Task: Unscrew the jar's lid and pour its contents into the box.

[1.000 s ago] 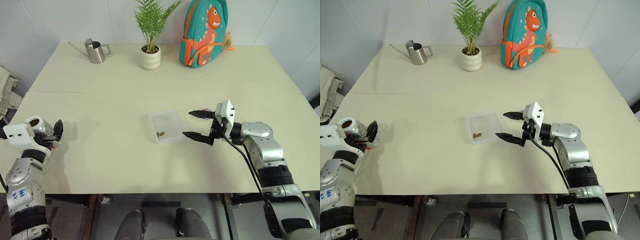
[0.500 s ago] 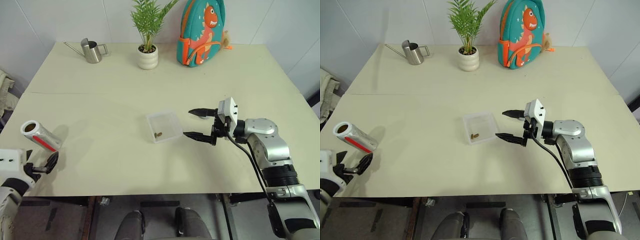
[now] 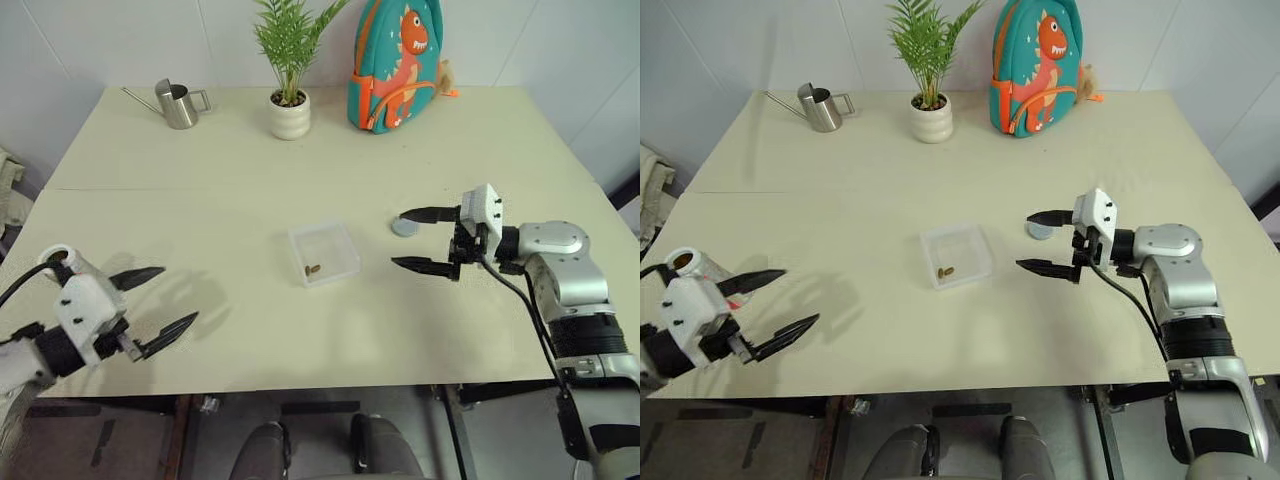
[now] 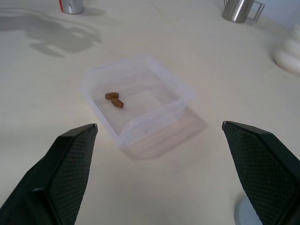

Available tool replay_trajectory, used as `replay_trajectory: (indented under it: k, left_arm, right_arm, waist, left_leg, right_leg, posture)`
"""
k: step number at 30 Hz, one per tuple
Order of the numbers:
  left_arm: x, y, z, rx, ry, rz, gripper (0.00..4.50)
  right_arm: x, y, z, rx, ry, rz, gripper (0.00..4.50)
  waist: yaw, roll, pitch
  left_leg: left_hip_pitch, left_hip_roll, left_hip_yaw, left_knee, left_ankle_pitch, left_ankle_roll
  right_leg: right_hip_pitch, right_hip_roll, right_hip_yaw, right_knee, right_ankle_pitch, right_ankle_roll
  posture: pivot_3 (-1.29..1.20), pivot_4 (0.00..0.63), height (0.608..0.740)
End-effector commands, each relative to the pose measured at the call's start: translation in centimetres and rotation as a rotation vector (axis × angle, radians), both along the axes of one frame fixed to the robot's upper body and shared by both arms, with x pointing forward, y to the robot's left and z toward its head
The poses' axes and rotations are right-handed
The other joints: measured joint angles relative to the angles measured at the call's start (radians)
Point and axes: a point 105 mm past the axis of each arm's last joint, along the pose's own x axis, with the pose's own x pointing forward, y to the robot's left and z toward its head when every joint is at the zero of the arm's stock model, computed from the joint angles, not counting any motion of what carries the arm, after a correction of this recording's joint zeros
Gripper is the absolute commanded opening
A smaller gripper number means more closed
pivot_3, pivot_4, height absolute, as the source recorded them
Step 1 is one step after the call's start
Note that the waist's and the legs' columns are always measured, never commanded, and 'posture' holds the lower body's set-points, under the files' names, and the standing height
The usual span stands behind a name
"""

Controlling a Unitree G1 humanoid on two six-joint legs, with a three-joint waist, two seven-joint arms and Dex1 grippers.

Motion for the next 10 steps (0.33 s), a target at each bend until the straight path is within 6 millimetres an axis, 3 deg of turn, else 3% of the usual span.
replay_trajectory:
  k: [1, 6, 10]
  left_arm:
    - [1.2, -0.3, 0.5, 0.056, -0.014, -0.066, 4.46]
    - [2.6, -0.6, 0.3, 0.06, 0.01, -0.117, 4.46]
    - [2.5, -1.0, 0.2, 0.043, 0.012, -0.134, 4.46]
  right_arm:
    - [-0.1, -0.9, 0.9, -0.015, -0.033, -0.014, 4.5]
    - [-0.3, -2.0, 0.2, -0.015, -0.042, -0.07, 4.5]
    - [-0.4, -2.1, 0.1, -0.009, -0.051, -0.086, 4.5]
  waist:
    - [0.0, 0.0, 0.0]
    - [-0.001, 0.0, 0.0]
    - [-0.002, 0.0, 0.0]
  left_leg:
    - [0.0, 0.0, 0.0, 0.0, 0.0, 0.0]
    - [0.003, 0.001, 0.009, 0.0, 0.0, -0.001]
    - [0.004, 0.0, 0.017, 0.001, -0.002, 0.002]
  right_leg:
    - [0.0, 0.001, 0.0, 0.0, 0.0, 0.0]
    - [-0.001, 0.003, -0.002, 0.005, 0.0, 0.001]
    - [-0.001, -0.001, -0.006, 0.005, 0.001, 0.002]
  posture:
    - [0.0, 0.15, 0.74]
    - [0.0, 0.15, 0.74]
    - [0.0, 0.15, 0.74]
